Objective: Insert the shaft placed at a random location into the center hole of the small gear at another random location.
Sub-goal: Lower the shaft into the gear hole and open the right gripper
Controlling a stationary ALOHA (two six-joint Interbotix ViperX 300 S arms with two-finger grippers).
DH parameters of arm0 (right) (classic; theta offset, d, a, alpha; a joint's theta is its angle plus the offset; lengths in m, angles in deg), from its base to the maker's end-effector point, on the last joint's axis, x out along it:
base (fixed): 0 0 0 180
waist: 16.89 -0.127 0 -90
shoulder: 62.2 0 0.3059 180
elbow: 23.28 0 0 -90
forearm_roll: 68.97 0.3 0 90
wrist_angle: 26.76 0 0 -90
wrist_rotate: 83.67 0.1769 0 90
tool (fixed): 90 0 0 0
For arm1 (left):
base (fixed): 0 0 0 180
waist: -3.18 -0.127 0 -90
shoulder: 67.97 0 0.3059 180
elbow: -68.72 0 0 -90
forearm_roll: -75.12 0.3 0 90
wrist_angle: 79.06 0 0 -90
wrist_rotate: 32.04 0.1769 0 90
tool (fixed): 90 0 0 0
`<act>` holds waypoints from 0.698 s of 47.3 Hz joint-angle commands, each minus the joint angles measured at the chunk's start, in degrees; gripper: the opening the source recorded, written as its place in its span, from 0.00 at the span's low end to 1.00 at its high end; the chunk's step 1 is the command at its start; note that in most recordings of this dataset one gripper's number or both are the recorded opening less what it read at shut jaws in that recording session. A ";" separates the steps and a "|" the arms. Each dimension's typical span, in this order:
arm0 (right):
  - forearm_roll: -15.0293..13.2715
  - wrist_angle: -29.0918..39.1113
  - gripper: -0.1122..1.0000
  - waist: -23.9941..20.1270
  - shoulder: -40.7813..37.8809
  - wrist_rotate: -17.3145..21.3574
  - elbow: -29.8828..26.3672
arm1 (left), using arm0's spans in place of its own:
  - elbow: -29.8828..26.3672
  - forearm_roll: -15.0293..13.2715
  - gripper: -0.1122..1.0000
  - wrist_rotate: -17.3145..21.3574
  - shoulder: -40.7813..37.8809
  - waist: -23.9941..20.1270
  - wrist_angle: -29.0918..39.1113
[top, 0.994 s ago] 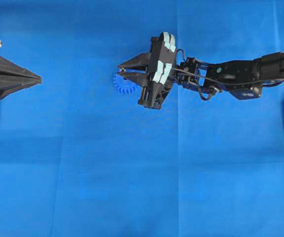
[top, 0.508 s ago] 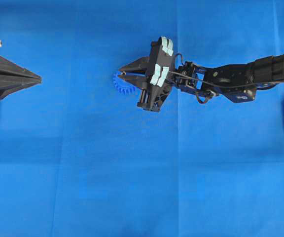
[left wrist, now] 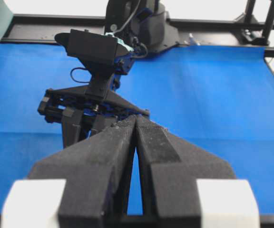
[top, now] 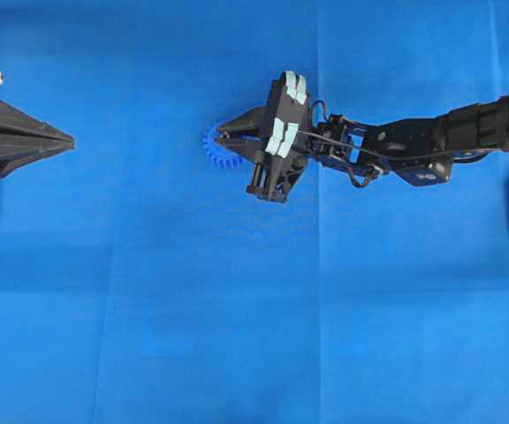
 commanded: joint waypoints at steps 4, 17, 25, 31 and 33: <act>0.09 0.18 0.13 -0.18 1.05 -0.09 -0.62 | -0.53 0.18 0.10 -0.09 -0.18 -0.09 -0.35; 0.09 0.26 0.41 -0.18 1.05 -0.09 -0.97 | -0.53 0.18 0.10 -0.09 -0.18 -0.09 -0.35; 0.35 0.26 0.80 -0.26 1.32 -0.09 -1.14 | -0.53 0.18 0.10 -0.09 -0.18 -0.09 -0.35; 0.35 0.26 0.77 -0.18 2.72 -0.62 -1.05 | -0.53 0.18 0.10 -0.09 -0.18 -0.09 -0.35; 0.26 0.35 0.76 -0.18 3.78 -0.70 -0.97 | -0.53 0.18 0.10 -0.09 -0.18 -0.09 -0.26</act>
